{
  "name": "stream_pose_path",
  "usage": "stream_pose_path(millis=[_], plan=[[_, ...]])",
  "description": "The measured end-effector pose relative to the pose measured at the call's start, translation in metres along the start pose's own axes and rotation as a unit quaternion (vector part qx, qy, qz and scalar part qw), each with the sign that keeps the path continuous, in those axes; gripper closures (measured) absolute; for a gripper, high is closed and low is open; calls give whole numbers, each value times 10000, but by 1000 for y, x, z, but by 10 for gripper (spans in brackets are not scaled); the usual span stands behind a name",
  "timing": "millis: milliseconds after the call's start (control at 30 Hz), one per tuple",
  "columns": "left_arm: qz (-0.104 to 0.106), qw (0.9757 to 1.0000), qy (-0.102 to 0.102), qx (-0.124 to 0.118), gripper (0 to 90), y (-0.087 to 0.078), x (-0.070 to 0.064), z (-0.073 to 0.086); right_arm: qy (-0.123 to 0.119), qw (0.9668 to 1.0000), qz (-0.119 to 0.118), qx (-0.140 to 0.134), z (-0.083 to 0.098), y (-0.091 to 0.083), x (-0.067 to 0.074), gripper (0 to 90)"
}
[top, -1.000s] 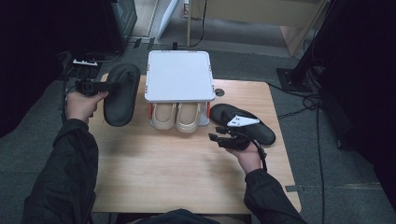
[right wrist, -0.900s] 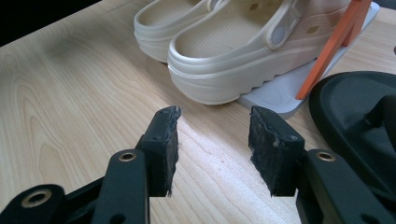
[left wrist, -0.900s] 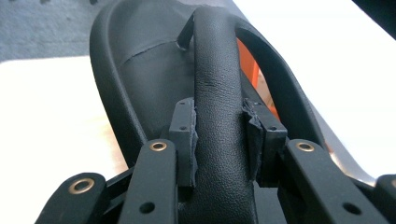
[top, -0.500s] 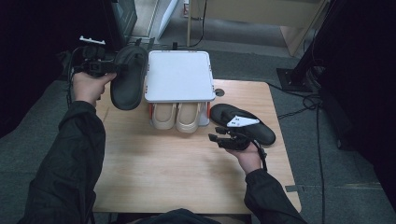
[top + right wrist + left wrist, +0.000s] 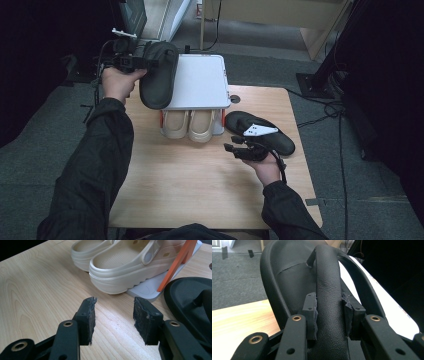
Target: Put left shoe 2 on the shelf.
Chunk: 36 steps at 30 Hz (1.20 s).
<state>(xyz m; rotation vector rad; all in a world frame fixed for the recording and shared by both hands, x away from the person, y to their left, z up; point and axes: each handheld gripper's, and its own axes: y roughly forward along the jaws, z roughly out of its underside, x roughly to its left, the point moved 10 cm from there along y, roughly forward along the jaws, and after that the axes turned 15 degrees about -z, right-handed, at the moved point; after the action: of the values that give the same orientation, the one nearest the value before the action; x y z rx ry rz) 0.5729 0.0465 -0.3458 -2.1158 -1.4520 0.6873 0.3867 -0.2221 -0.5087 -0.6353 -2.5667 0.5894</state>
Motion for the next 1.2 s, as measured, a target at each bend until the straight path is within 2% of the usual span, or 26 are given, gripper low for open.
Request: stream_pose_path(millis=[133, 367, 533, 633, 700, 900, 1067, 1200], plan=[[37, 10000, -77, 12, 676, 12, -10, -1, -19, 10000, 13, -14, 0, -1, 0, 528], [37, 10000, -71, 54, 675, 32, -28, 0, -49, 10000, 0, -5, 0, -3, 0, 528], [-15, 9998, -15, 191, 674, 46, -31, 8, -17, 10000, 6, -18, 0, -4, -1, 527], [5, 9997, -114, 234, 673, 52, -29, 12, -9, 10000, 1, -9, 1, -4, -1, 527], [-13, 9995, -90, 288, 672, 55, -28, 15, -10, 10000, 7, -11, 0, -4, -1, 527], [7, 9995, -54, 296, 654, 54, -27, 15, 14, 10000, -2, -8, 0, -4, -1, 527], [-11, 9993, 30, 367, 584, 51, -25, 17, 16, 10000, 28, -40, 0, -5, -3, 525], [34, 9995, 127, 283, 527, 40, -24, 15, 58, 9999, 59, -80, -1, -9, -6, 519]])
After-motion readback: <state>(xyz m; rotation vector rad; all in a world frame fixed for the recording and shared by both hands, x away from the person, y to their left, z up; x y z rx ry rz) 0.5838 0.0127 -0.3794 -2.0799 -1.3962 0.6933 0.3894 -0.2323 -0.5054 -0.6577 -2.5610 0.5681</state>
